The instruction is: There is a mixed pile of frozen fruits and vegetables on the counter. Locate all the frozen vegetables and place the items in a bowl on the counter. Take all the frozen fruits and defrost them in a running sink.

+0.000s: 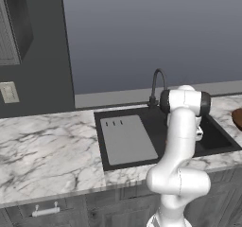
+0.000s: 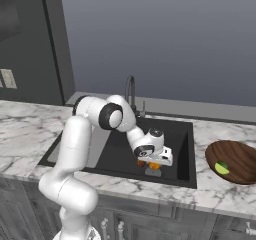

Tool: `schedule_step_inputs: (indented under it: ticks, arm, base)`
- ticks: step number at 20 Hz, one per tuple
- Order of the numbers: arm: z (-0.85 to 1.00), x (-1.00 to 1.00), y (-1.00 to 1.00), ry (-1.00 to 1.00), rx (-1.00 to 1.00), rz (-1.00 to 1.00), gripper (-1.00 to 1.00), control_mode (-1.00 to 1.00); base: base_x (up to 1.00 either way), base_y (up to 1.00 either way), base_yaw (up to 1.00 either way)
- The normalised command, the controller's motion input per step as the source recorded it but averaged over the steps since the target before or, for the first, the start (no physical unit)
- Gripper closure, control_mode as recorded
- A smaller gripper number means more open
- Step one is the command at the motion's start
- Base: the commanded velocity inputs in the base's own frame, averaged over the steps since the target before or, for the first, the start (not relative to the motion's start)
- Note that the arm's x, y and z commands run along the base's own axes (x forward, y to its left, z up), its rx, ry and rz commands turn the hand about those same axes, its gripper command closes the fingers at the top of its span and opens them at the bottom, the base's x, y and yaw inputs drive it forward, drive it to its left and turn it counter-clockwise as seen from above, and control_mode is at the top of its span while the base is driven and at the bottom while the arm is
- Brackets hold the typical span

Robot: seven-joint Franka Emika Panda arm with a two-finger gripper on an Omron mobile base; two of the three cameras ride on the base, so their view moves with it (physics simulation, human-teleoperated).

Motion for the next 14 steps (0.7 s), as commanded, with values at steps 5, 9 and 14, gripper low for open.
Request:
schedule_step_inputs:
  ticks: [5, 9, 14]
  arm:
    - [0.04, 0.02, -0.11, 0.01, 0.00, 0.01, -1.00, -1.00]
    - [0.30, 0.00, 0.00, 0.01, -0.02, 0.00, -1.00, -1.00]
    - [0.29, 0.00, 0.00, 0.00, 0.00, 0.00, -1.00, -1.00]
  base:
    - [0.00, 0.00, 0.00]
    - [0.00, 0.00, 0.00]
    - [0.00, 0.00, 0.00]
